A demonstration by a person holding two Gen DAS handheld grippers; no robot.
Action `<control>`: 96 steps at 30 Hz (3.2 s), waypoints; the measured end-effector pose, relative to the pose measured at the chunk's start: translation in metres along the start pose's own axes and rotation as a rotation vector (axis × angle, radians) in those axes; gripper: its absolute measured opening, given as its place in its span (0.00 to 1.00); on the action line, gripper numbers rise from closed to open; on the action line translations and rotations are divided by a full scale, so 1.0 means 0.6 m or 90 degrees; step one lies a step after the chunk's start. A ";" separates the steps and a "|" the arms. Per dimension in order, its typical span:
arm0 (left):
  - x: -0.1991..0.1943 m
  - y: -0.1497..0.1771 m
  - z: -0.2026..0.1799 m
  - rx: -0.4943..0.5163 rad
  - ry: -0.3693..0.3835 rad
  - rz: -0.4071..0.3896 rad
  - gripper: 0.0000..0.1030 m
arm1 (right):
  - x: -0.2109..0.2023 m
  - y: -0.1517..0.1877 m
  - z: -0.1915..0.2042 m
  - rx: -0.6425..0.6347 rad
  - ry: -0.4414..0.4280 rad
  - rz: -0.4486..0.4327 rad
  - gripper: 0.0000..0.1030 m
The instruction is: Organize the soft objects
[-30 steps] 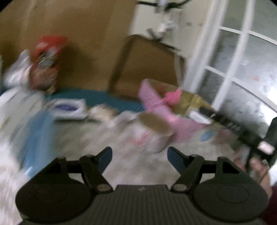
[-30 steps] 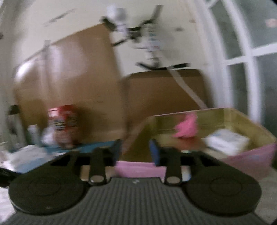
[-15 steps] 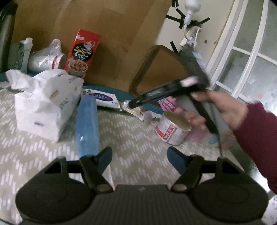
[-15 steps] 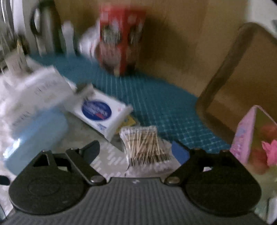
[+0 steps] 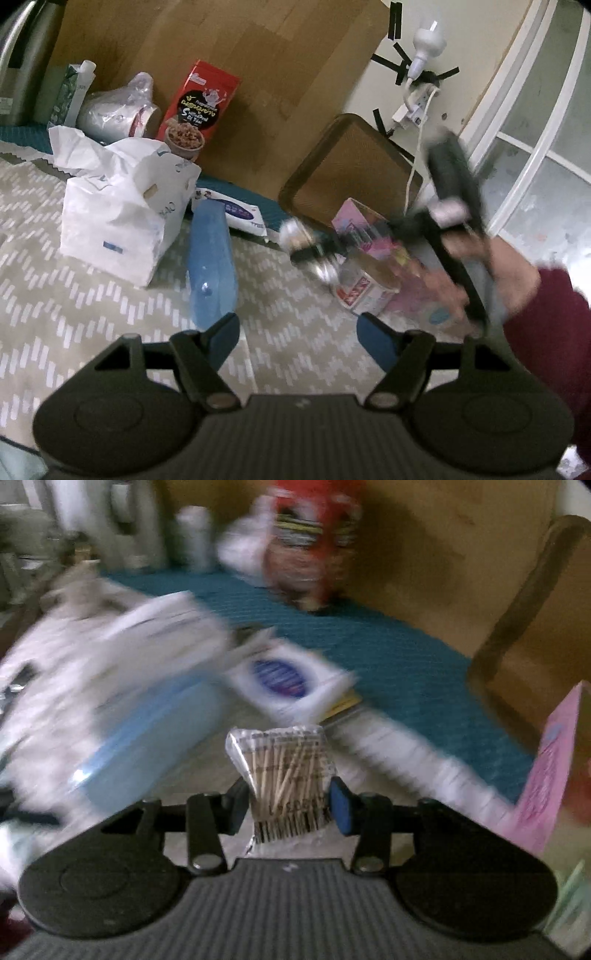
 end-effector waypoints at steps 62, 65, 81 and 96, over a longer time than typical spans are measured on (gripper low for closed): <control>0.228 0.018 -0.435 0.337 0.027 0.078 0.89 | -0.302 0.413 -0.104 0.411 0.303 -0.549 0.75; 0.210 0.016 -0.424 0.332 0.018 0.085 0.89 | -0.308 0.404 -0.091 0.413 0.308 -0.543 0.75; 0.139 -0.006 -0.258 0.284 -0.106 0.070 0.89 | -0.284 0.316 -0.035 0.420 0.232 -0.521 0.75; 0.015 0.015 -0.008 0.153 -0.188 0.033 0.87 | -0.105 0.175 0.115 0.246 0.082 -0.368 0.72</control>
Point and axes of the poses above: each gripper's, at about its wrist camera, not at the fingertips, and x roughly the way its jaws point, z to its left, y to its underside, the point moved 6 cm from there along x, roughly the way its jaws point, and after that the axes turned 5 degrees about -y, right-handed, at the moved point
